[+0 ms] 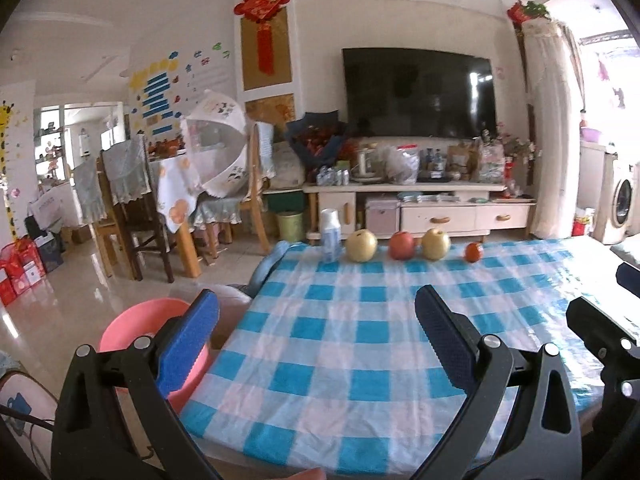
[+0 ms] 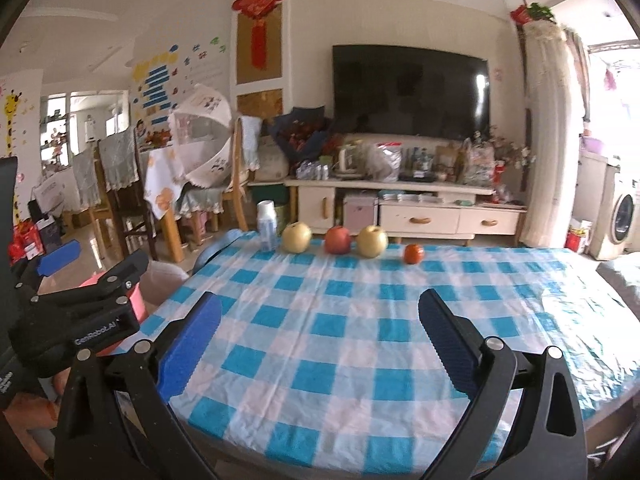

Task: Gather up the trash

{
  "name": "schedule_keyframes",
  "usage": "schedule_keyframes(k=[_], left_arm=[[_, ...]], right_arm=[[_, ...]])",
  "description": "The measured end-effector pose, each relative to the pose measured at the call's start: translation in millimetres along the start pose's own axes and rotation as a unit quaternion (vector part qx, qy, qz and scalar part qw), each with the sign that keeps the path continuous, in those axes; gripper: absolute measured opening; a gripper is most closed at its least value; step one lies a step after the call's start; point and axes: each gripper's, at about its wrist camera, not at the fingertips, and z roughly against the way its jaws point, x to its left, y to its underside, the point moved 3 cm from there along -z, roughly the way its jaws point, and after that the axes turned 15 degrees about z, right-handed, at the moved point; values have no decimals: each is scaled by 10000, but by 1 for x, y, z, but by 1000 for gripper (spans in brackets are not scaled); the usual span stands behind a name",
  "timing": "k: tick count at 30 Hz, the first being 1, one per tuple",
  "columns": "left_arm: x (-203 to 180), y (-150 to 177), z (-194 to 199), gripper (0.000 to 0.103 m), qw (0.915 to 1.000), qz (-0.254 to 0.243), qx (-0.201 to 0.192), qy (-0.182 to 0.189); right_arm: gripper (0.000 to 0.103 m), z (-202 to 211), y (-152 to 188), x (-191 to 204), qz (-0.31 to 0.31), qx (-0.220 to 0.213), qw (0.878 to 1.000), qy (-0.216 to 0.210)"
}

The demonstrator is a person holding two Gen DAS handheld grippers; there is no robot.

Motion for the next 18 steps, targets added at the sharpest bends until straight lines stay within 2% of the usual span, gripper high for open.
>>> schedule_keyframes(k=[11,18], left_arm=[[-31,-4,39,99,9989,-55,-46,464],[-39,-7,54,99,9982,-83,-51,584]], right_arm=[[98,41,5,-34,-126,-54,9985,527],[98,66,5,-47,-154,-195,9965,796]])
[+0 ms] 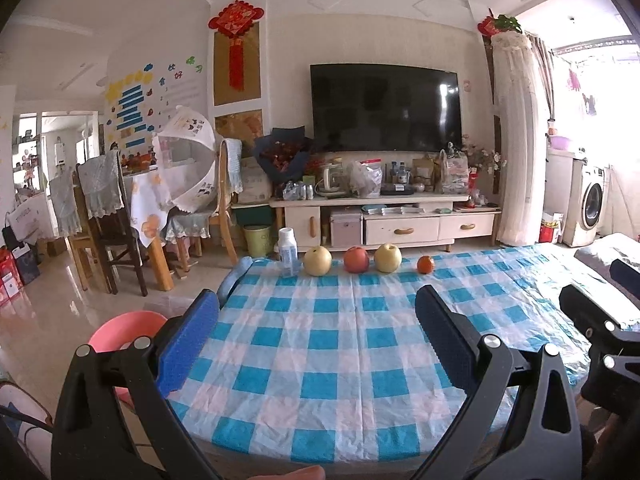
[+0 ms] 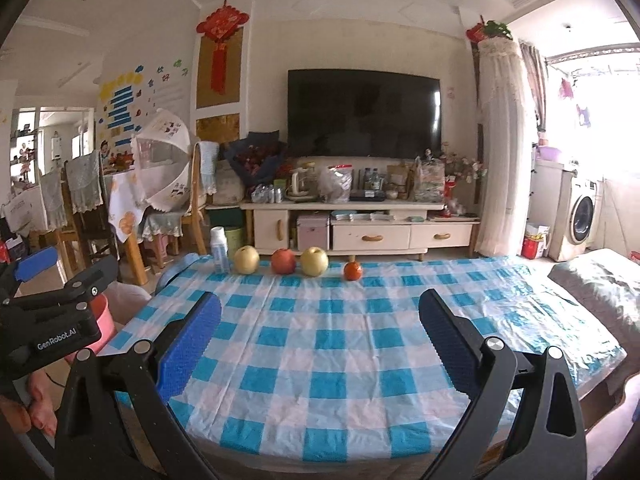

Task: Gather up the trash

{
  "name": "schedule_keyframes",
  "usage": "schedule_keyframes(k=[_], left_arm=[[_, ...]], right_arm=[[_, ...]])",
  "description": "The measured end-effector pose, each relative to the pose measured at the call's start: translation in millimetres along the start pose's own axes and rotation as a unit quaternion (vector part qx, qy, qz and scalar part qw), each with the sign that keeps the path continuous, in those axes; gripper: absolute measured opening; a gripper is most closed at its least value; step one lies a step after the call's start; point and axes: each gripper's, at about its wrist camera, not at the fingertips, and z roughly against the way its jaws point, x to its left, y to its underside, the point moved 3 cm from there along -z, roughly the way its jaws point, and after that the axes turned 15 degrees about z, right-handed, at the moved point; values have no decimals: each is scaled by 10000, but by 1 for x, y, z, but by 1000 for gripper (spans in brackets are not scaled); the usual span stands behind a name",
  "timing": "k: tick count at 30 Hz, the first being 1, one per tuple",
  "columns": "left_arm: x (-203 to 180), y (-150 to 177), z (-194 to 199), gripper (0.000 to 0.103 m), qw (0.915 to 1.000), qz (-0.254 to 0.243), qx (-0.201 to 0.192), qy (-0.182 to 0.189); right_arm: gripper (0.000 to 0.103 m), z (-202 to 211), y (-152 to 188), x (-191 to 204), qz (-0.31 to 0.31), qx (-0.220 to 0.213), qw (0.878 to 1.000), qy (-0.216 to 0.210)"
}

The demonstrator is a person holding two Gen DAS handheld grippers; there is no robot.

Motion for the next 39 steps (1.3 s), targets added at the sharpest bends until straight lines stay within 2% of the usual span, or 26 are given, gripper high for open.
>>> schedule_keyframes(k=[14,27,39], left_arm=[[-11,-6,16,99,9998,-82,-170,94],[-11,-1,14,99,9998,-123,-157,72],[-15,14,-16,99,9993,-360,69,19]], right_arm=[[98,24,-3,-15,-85,-208,9997,30],[98,25,-2,-16,-100,-187,9998,27],[98,-12,15,-12,-109,88,9998,-111]])
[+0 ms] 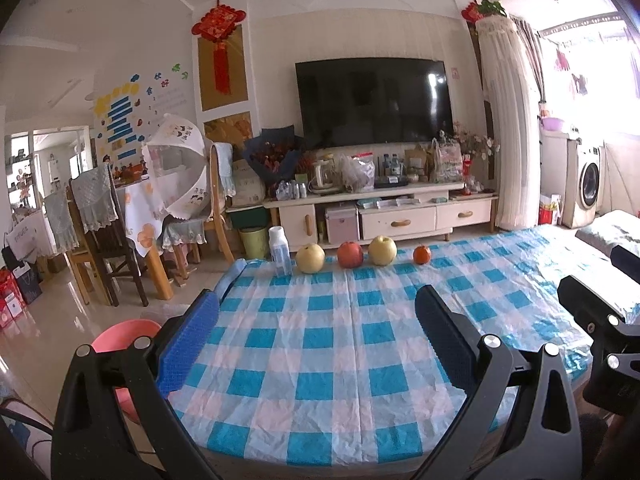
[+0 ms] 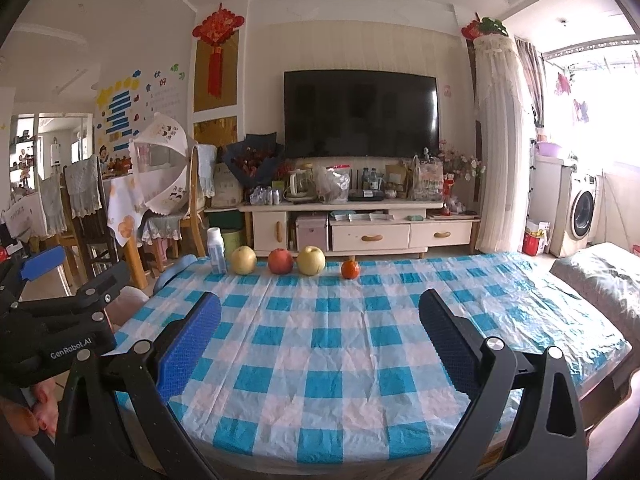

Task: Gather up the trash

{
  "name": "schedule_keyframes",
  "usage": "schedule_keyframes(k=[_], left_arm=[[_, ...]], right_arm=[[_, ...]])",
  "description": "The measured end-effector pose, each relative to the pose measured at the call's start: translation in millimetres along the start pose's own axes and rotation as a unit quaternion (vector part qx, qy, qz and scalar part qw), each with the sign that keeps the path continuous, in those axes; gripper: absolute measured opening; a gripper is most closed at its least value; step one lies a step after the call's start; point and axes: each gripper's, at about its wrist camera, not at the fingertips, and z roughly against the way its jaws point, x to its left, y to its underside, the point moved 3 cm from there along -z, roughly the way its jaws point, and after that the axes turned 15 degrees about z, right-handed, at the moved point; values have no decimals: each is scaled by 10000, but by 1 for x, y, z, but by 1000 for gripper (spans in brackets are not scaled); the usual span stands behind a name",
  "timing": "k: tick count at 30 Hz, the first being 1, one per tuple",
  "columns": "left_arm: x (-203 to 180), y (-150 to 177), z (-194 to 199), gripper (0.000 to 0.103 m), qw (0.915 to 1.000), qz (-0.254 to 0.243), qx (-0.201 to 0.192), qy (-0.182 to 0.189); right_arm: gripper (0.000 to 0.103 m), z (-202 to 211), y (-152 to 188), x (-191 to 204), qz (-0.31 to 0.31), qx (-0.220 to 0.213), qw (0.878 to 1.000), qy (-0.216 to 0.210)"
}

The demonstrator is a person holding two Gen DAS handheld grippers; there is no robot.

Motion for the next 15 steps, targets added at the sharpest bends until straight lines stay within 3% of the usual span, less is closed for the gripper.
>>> schedule_keyframes(k=[7,15], left_arm=[[-8,25,-46,99,9984,-94,544,86],[-11,66,-158,99,9872,98,1587,-150]], right_arm=[[98,-56,20,0,-111,448,9988,-186],[98,-177,51,-5,-206,1390,9898,-238]])
